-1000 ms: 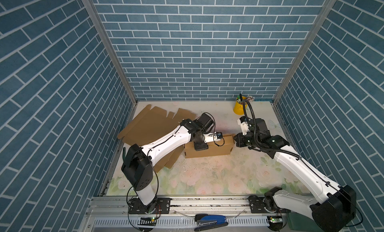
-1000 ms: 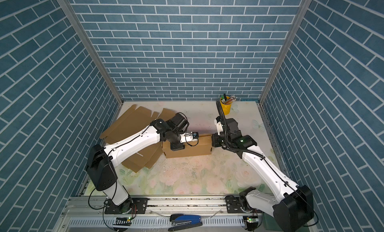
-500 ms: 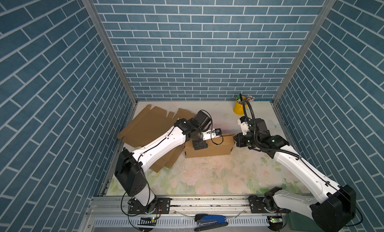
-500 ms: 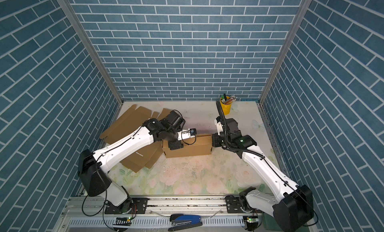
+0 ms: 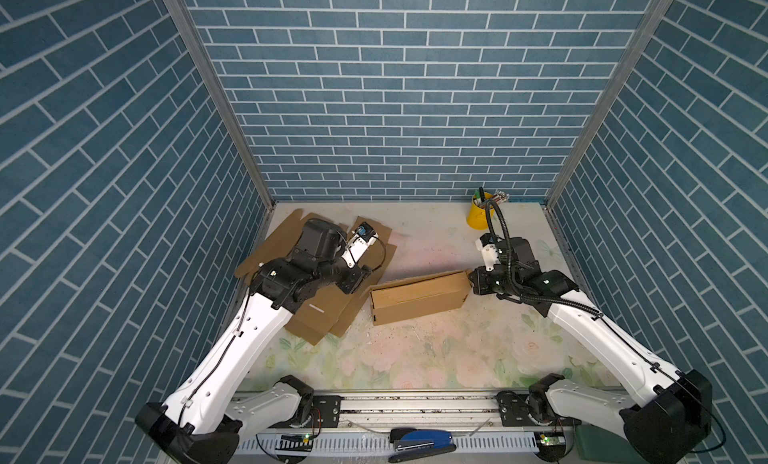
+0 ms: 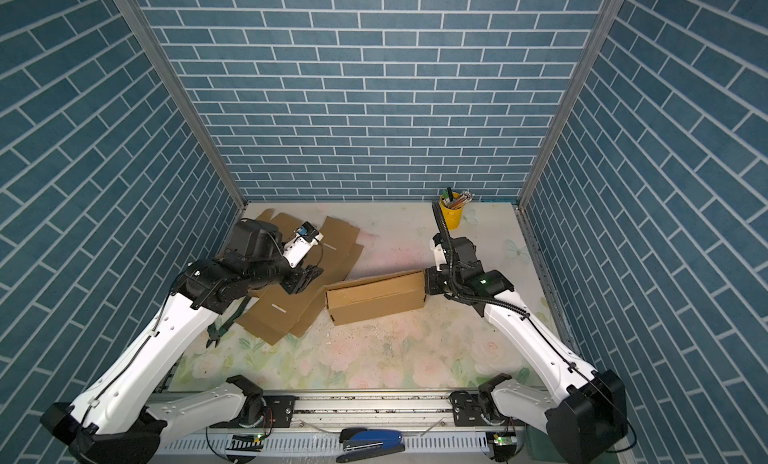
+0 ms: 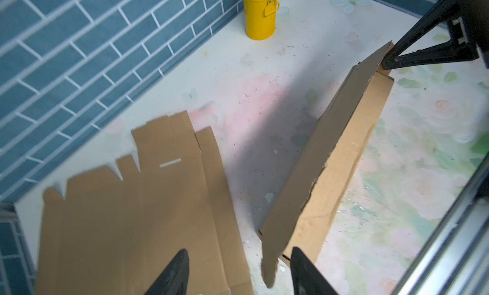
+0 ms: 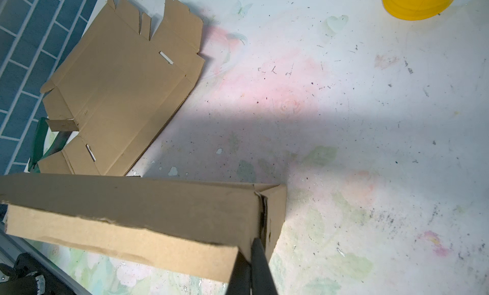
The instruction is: Fold the paper box
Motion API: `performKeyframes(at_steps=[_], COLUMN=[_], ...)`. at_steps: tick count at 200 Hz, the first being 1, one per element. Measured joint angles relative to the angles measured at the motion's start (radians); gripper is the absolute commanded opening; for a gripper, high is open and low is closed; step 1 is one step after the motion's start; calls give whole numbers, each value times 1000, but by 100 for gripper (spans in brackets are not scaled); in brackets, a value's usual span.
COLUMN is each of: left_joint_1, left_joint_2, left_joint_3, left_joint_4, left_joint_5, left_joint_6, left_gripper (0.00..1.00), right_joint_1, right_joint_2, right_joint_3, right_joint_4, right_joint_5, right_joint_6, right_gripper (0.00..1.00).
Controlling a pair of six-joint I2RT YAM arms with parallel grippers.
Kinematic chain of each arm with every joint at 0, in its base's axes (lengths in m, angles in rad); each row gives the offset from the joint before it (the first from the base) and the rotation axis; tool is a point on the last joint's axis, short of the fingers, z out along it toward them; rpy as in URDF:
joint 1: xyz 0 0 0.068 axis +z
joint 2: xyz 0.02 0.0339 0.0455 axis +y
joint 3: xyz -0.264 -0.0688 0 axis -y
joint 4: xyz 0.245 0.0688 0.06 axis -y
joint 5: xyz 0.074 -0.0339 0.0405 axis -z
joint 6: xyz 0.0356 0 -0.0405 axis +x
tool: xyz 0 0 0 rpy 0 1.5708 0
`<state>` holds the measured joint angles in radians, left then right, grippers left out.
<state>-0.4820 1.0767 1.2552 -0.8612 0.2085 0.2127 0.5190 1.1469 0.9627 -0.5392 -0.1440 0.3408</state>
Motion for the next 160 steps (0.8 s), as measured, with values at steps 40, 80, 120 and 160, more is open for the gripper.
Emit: performKeyframes(at_steps=[40,80,120,160], left_joint_1=[38,48,50,50], left_joint_2=[-69,-73,-68,-42], left_joint_3=[-124,-164,-210,-222], left_joint_4=[-2,7,6,14], left_joint_5=[87,124,136,112], left_joint_6=[-160,-245,-262,-244], left_gripper=[58,53,49,43], right_joint_1=[0,0,0,0], right_joint_2=[-1,-1,-1,-1], right_joint_3=[0,0,0,0], right_joint_4=[-2,-3,-3,-3], right_joint_5=[0,0,-1,-2], right_joint_6=[1,1,3,3], right_gripper=[0,0,0,0])
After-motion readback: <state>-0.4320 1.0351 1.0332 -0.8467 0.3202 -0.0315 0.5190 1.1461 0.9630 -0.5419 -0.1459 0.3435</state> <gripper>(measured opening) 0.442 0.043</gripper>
